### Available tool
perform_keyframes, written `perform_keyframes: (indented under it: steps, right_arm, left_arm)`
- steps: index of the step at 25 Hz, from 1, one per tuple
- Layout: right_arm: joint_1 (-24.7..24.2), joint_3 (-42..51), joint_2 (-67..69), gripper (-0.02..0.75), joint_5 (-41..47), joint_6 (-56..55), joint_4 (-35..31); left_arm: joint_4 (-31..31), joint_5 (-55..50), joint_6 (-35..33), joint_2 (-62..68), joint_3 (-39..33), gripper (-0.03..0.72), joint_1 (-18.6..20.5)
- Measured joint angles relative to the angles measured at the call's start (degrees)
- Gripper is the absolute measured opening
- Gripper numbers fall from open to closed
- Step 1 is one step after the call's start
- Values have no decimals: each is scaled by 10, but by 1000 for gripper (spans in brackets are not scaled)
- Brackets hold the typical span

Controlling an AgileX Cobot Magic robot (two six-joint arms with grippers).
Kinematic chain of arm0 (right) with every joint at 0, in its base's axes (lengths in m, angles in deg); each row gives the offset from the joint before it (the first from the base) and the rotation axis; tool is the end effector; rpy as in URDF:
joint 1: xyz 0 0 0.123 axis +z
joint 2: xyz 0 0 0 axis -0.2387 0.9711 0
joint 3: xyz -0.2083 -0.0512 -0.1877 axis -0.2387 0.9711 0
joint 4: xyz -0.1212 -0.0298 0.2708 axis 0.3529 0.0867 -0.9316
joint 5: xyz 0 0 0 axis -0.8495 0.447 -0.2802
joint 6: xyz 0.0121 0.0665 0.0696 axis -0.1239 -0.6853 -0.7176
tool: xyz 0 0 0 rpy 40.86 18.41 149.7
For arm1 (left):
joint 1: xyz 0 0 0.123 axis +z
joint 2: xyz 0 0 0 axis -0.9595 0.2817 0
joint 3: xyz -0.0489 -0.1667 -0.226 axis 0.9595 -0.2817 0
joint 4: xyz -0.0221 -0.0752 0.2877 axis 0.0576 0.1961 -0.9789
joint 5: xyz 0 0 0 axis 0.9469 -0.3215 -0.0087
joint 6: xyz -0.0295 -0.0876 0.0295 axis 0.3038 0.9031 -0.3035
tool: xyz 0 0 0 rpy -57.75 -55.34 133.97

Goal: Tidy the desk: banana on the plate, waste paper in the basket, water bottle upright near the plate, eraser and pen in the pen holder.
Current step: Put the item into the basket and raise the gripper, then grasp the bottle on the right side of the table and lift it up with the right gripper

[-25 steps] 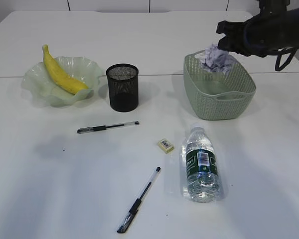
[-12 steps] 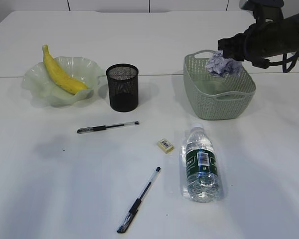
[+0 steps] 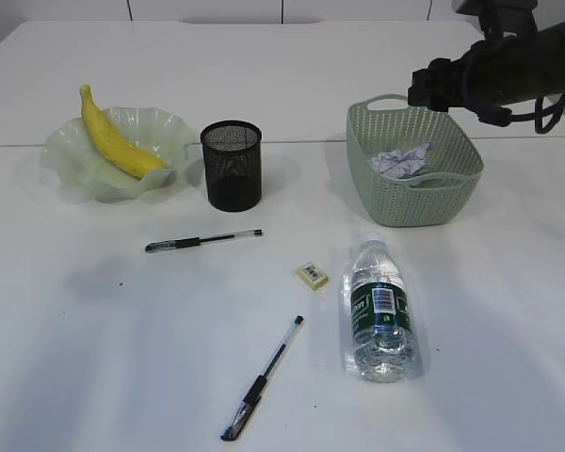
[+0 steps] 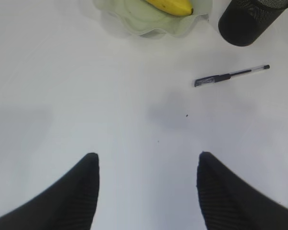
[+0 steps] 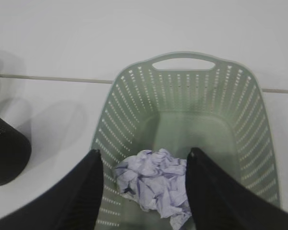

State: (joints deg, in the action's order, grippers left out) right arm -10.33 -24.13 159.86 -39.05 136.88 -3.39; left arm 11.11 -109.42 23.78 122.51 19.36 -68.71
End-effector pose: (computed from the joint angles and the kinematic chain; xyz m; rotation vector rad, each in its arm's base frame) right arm 0.4908 0.0522 0.2129 -0.1504 2.1635 0.3116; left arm 0.2633 0.0055 0.3293 -0.0659 2.4235 -0.1921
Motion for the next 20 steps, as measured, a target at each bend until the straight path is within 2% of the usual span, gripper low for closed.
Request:
perform_keyframes:
  steps: [4, 6, 12, 14, 17, 20]
  right_arm:
    - [0, 0, -17, 412, 27, -8, 13]
    - [0, 0, -26, 412, 50, -40, 51]
    - [0, 0, -53, 413, 170, -281, 328]
    - [0, -1, -67, 413, 209, -349, 399]
    - [0, -1, -104, 414, 251, -383, 431]
    - [0, -2, -147, 414, 274, -392, 429]
  left_arm:
    - [0, 0, 0, 0, 0, 454, 0]
    - [0, 0, 0, 0, 0, 454, 0]
    - [1, 0, 0, 0, 0, 454, 0]
    - [1, 0, 0, 0, 0, 454, 0]
    - [1, 0, 0, 0, 0, 454, 0]
    - [1, 0, 0, 0, 0, 454, 0]
